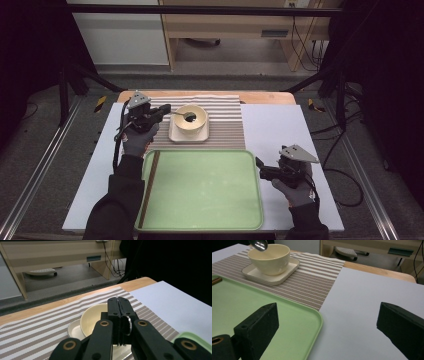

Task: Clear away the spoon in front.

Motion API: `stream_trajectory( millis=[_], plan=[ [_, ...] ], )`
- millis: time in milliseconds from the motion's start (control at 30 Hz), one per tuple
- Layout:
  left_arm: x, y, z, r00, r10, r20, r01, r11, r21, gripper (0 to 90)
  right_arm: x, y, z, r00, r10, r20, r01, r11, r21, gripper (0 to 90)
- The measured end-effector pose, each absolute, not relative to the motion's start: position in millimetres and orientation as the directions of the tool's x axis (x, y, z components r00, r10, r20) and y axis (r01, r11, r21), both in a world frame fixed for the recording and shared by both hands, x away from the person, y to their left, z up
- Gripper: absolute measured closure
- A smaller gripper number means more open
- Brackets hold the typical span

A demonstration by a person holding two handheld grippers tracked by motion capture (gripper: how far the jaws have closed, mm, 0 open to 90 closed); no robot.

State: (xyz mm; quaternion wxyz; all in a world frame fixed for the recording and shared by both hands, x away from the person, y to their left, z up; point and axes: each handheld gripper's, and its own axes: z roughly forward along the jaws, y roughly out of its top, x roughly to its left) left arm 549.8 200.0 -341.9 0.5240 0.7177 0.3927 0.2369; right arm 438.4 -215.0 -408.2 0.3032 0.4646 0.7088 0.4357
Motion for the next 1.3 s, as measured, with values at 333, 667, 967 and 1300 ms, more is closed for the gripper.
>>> stream_trajectory(
  millis=[333, 667, 967, 1300],
  plan=[
    [516.7, 204.2, -330.6, 0.62, 0.783, -0.047, 0.298, -0.181, 0.937, 88.7, 436.8, -215.3, -405.9, -0.387, 0.922, -0.023, 0.389, 0.186, 0.902, 4.1],
    [484.8, 210.4, -332.8, 0.653, 0.757, -0.031, 0.282, -0.204, 0.938, 88.7, 437.0, -215.5, -406.9, -0.384, 0.923, -0.027, 0.391, 0.189, 0.901, 4.0],
    [461.6, 207.8, -338.9, 0.683, 0.73, -0.024, 0.277, -0.229, 0.933, 88.7, 436.0, -217.3, -406.1, -0.38, 0.925, -0.023, 0.39, 0.182, 0.902, 4.0],
    [442.3, 207.9, -352.9, 0.702, 0.712, -0.037, 0.303, -0.251, 0.919, 88.7, 434.9, -219.0, -405.8, -0.379, 0.925, -0.027, 0.387, 0.185, 0.903, 4.0]
  ],
)
